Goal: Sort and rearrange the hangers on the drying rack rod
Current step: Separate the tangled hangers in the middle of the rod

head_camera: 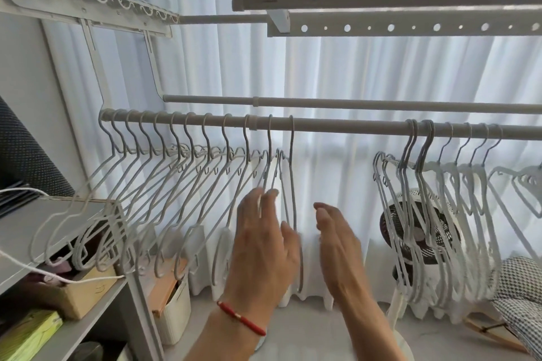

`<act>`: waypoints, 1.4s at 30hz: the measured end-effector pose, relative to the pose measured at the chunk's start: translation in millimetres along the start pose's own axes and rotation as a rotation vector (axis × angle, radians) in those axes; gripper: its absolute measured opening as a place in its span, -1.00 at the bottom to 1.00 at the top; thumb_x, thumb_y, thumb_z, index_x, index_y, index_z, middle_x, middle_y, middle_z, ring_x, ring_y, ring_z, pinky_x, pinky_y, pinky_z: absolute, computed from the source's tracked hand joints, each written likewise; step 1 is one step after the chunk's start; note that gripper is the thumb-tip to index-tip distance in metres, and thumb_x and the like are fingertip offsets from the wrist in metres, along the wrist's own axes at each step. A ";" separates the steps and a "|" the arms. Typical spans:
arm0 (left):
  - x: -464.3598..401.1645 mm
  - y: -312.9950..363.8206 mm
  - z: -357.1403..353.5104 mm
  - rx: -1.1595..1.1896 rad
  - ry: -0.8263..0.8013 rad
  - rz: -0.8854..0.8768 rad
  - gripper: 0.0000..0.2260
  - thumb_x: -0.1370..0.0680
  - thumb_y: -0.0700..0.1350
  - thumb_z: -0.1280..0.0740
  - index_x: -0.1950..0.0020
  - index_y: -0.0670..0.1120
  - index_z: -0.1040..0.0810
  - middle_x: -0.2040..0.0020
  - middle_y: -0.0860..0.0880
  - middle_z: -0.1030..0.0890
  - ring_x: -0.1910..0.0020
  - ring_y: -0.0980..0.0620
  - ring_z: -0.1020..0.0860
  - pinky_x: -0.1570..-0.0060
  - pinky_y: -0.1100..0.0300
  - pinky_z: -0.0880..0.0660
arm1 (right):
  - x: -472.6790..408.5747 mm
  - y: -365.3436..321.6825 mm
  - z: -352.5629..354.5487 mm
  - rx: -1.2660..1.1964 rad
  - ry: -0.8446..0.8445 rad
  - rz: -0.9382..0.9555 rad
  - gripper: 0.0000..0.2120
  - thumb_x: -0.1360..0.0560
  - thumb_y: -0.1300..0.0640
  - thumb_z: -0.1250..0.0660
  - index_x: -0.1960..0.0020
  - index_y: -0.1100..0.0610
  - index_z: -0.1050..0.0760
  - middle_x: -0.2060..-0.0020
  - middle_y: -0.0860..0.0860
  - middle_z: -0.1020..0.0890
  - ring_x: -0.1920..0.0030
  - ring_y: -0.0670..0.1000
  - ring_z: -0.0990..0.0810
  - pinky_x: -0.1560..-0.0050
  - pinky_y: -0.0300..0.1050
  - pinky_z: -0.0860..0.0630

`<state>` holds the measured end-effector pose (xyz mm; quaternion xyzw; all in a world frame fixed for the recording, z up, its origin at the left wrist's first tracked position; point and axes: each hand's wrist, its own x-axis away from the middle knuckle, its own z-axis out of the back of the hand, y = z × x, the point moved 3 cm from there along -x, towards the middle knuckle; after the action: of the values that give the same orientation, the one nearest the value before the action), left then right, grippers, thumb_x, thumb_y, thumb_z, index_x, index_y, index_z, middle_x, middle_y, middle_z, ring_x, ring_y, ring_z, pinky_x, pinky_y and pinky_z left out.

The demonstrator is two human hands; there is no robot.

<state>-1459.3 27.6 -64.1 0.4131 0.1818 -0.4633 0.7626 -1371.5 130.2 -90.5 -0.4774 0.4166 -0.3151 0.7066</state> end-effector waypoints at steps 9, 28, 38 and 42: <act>-33.7 89.2 -76.8 0.608 -0.462 0.274 -0.64 -0.60 0.02 -0.37 -0.38 -0.02 -0.50 -0.29 0.00 -0.58 -0.21 0.08 -0.57 -0.27 0.13 -0.52 | -3.5 -17.3 111.8 0.397 0.468 0.121 -0.70 -0.60 0.20 -0.27 -0.31 0.06 -0.54 -0.25 0.03 -0.60 -0.29 0.07 -0.53 -0.25 -0.06 -0.40; -1.2 105.2 -161.1 0.984 -0.614 0.710 -0.24 -0.39 0.36 -0.47 -0.44 -0.02 -0.36 -0.22 -0.08 -0.62 -0.13 -0.01 -0.65 -0.11 0.00 -0.63 | 11.1 12.7 143.8 0.466 0.151 0.103 -0.58 -0.65 0.11 -0.21 -0.50 -0.06 -0.39 -0.38 -0.17 -0.49 -0.39 -0.07 -0.46 -0.40 -0.08 -0.39; -0.9 83.2 -137.3 1.064 -0.572 0.728 -0.49 -0.55 0.12 -0.44 -0.40 -0.04 -0.38 -0.06 -0.10 -0.72 0.00 -0.02 -0.72 0.07 0.08 -0.66 | 15.5 1.4 114.5 0.553 0.074 0.097 -0.54 -0.72 0.00 -0.03 -0.60 0.04 -0.22 -0.58 -0.07 -0.27 -0.56 -0.15 -0.17 -0.35 -0.46 0.03; 1.1 77.0 -133.5 1.116 -0.562 0.761 -0.48 -0.53 0.09 -0.47 -0.39 -0.06 -0.40 -0.08 -0.14 -0.72 -0.03 -0.07 -0.72 -0.04 -0.02 -0.66 | 22.7 -4.0 108.1 0.600 0.083 0.219 -0.56 -0.72 0.05 -0.06 -0.57 0.06 -0.31 -0.55 -0.11 -0.31 -0.47 -0.30 -0.16 -0.30 -0.64 0.13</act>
<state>-1378.7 151.3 -108.4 0.6402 -0.4400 -0.2783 0.5648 -1265.2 154.1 -72.0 -0.1870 0.3826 -0.3653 0.8278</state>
